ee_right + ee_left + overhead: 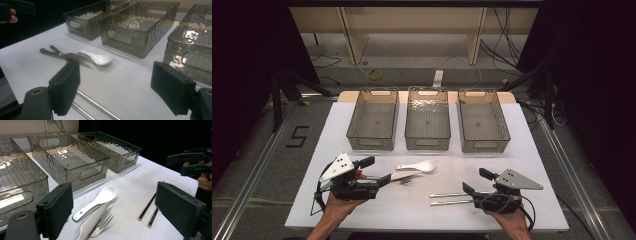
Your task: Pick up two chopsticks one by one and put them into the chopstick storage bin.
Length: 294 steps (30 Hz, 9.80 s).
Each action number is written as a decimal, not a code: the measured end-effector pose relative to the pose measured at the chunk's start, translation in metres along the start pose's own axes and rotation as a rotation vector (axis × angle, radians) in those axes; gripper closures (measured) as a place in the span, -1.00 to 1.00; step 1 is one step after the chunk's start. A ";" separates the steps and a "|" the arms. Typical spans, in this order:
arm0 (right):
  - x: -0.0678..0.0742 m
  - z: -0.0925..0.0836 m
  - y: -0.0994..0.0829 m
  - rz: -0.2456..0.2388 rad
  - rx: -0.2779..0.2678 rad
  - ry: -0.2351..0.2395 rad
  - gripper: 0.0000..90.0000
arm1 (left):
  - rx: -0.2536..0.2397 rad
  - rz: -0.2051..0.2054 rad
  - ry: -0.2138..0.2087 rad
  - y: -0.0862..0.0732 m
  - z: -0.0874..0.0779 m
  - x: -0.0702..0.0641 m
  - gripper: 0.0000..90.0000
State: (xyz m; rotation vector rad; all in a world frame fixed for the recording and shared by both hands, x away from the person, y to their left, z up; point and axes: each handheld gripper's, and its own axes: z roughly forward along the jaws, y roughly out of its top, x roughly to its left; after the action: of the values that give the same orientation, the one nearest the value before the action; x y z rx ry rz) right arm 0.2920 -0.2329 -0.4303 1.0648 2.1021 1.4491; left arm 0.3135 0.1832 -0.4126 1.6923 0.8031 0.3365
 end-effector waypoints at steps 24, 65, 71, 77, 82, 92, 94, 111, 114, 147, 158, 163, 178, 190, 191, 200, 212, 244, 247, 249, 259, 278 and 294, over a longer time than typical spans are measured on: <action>0.000 0.032 0.036 -0.300 0.547 0.131 -0.43 | 0.003 -0.003 0.015 0.000 0.002 0.001 -0.68; 0.001 0.074 0.006 -0.480 0.970 0.194 0.64 | 0.015 0.017 0.008 0.001 0.005 0.000 -0.68; 0.004 0.076 0.007 -0.527 0.996 0.194 0.70 | 0.017 0.018 0.008 0.001 0.005 0.000 -0.68; 0.008 0.076 0.006 -0.579 1.006 0.206 0.80 | 0.016 0.020 0.009 0.001 0.005 0.000 -0.68; 0.009 0.077 0.006 -0.585 1.006 0.217 0.83 | 0.017 0.022 0.008 0.001 0.005 0.000 -0.68; 0.014 0.077 0.007 -0.646 1.027 0.229 0.92 | 0.028 0.030 0.001 0.001 0.006 -0.001 -0.68; 0.014 0.077 0.006 -0.653 1.021 0.235 0.92 | 0.029 0.032 0.001 0.001 0.006 -0.001 -0.68; 0.024 0.066 0.035 -0.696 0.925 0.225 0.92 | 0.111 0.073 -0.071 0.001 0.022 -0.009 -0.65; 0.033 0.067 0.044 -0.722 0.911 0.214 0.92 | 0.133 0.115 -0.072 0.002 0.028 -0.014 -0.65; 0.068 0.079 0.051 -0.844 0.914 0.268 0.92 | 0.513 0.417 -0.243 -0.012 0.083 -0.056 -0.12; 0.076 0.080 0.048 -0.873 0.881 0.296 0.92 | 0.574 0.472 -0.296 -0.016 0.090 -0.067 0.31; 0.076 0.080 0.048 -0.884 0.888 0.308 0.92 | 0.594 0.485 -0.306 -0.018 0.092 -0.067 0.45; 0.076 0.077 0.046 -0.928 0.875 0.361 0.89 | 0.645 0.507 -0.395 -0.020 0.092 -0.068 0.85; 0.037 0.059 0.065 -0.606 0.580 0.197 -0.01 | 0.631 0.487 -0.284 -0.014 0.085 -0.053 0.86; 0.032 0.059 0.065 -0.581 0.554 0.187 -0.03 | 0.627 0.479 -0.277 -0.014 0.085 -0.052 0.86; 0.010 0.041 0.065 -0.392 0.304 0.116 -0.11 | 0.561 0.380 -0.186 -0.003 0.075 -0.035 0.86; -0.012 0.033 0.036 -0.253 0.280 0.076 -0.21 | 0.437 0.209 -0.027 0.019 0.060 0.003 0.86; -0.010 0.028 0.011 -0.169 0.261 0.086 -0.31 | 0.356 -0.081 0.325 0.063 0.074 0.138 0.86; -0.010 0.027 0.011 -0.165 0.259 0.089 -0.31 | 0.373 -0.082 0.353 0.065 0.077 0.146 0.86; -0.010 0.027 0.011 -0.168 0.261 0.091 -0.31 | 0.374 -0.097 0.367 0.065 0.079 0.152 0.86; -0.009 0.027 0.011 -0.172 0.270 0.097 -0.31 | 0.421 -0.136 0.429 0.059 0.085 0.174 0.85; -0.012 0.025 0.014 -0.176 0.273 0.095 -0.31 | 0.384 -0.225 0.381 0.059 0.082 0.171 -0.07; -0.022 0.044 0.029 -0.319 0.639 0.102 -0.26 | 0.305 -0.095 0.156 0.047 0.051 0.083 -0.58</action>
State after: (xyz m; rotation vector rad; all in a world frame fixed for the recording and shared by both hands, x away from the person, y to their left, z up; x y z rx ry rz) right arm 0.3464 -0.2161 -0.4241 0.7979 2.7435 0.7033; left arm 0.4202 0.1962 -0.3988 1.9195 1.0900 0.2937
